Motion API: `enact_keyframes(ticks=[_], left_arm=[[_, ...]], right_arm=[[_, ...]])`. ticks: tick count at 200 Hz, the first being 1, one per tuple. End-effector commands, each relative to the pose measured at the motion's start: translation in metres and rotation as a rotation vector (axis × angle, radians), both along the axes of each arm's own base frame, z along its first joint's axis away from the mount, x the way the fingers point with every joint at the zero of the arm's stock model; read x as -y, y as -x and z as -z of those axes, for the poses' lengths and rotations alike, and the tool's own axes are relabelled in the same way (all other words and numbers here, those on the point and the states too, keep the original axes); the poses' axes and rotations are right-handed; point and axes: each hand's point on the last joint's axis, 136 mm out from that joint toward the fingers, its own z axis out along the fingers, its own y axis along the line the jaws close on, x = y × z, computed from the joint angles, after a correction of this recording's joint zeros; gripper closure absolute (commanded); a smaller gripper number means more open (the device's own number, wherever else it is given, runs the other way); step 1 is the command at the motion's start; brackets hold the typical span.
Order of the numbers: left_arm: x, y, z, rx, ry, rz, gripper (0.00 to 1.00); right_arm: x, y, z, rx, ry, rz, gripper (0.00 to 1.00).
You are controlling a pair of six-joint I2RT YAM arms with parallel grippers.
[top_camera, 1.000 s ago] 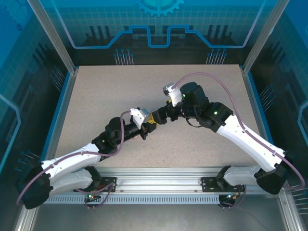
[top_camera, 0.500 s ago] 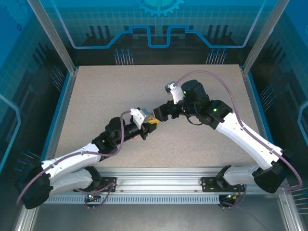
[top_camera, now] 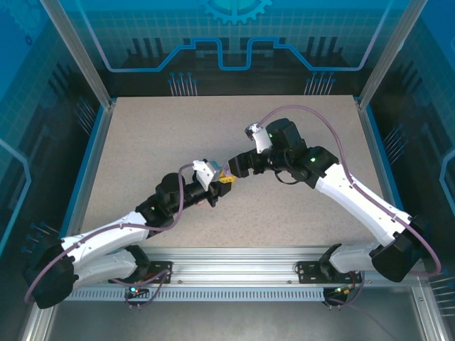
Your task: Insert wireless bluetooth earbuds into charging case
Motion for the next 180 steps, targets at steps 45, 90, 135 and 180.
enact_keyframes(ticks=[45,90,135,180], left_arm=[[0.006,0.006,-0.027,0.074,0.047,0.045,0.91],[0.008,0.008,-0.028,0.074,0.054,0.06,0.91],[0.01,0.008,-0.028,0.065,0.057,0.068,0.91],[0.011,0.01,-0.027,0.059,0.052,0.08,0.91]], right_arm=[[0.01,0.009,-0.021,-0.052,-0.187,-0.041,0.0],[-0.012,0.029,-0.027,-0.13,-0.291,-0.205,0.01],[-0.033,0.042,-0.034,-0.146,-0.334,-0.332,0.11],[-0.035,0.048,-0.05,-0.088,-0.352,-0.387,0.24]])
